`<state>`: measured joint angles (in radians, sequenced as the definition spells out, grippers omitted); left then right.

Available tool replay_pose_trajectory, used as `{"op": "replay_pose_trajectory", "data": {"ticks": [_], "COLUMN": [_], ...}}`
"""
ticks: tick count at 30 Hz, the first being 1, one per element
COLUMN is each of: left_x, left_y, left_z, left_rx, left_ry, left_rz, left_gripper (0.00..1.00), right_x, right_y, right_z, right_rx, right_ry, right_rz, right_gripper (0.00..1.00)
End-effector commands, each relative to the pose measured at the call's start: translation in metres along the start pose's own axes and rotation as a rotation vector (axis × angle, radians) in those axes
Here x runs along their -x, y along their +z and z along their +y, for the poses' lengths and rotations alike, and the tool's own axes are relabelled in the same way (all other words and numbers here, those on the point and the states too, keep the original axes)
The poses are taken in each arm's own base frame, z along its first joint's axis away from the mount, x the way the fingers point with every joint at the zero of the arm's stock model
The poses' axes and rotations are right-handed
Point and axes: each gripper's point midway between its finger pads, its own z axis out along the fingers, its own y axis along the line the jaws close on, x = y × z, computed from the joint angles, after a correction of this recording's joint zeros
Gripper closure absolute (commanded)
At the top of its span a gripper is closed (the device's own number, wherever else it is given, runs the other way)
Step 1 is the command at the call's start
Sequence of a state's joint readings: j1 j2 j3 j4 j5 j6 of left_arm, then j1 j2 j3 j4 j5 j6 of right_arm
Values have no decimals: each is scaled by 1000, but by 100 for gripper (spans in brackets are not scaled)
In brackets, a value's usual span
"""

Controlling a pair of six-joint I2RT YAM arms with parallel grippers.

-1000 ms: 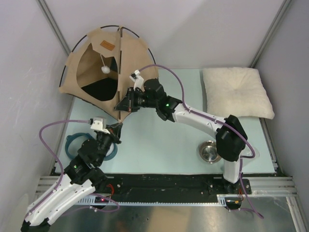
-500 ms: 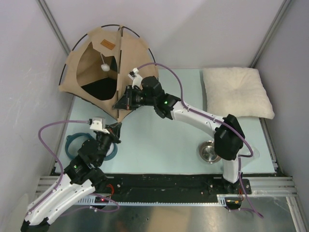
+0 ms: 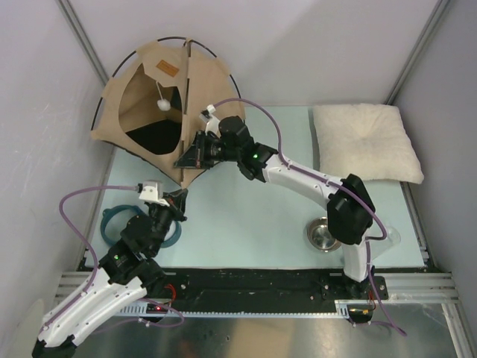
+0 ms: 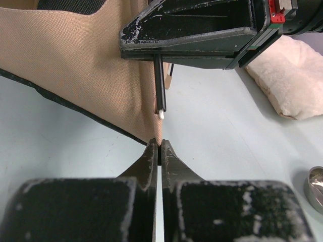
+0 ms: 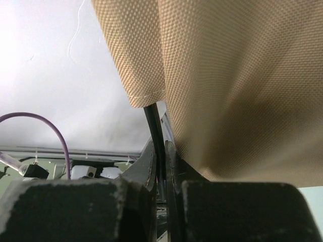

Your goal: Set up the pet tent

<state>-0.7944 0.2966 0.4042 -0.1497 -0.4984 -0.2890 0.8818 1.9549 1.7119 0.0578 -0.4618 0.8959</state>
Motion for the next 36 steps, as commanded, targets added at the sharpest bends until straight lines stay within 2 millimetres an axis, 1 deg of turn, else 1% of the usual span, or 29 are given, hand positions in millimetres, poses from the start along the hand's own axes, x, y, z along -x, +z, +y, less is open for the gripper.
{"op": "replay_pose_trajectory", "data": {"ticks": [1, 5, 16, 22, 33, 36], "left_x": [-38, -38, -37, -37, -35, -35], "left_y": [-10, -11, -12, -12, -14, -14], "left_z": [-11, -12, -12, -12, -11, -13], "left_rx": [-79, -80, -84, -83, -82, -88], "left_ry": [31, 33, 31, 29, 24, 24], "left_rz": [158, 159, 157, 155, 146, 149], "left_gripper": [100, 100, 100, 100, 100, 100], "right_x": [116, 122, 128, 132, 142, 142], "right_y": [-24, -27, -27, -28, -32, -31], "right_z": [-18, -14, -30, -36, -41, -43], "right_rx": [-17, -16, -66, -65, -41, -41], "right_ry": [56, 54, 48, 64, 66, 59], "right_rz": [-343, -359, -379, -383, -395, -394], "right_gripper": [100, 100, 100, 100, 100, 100]}}
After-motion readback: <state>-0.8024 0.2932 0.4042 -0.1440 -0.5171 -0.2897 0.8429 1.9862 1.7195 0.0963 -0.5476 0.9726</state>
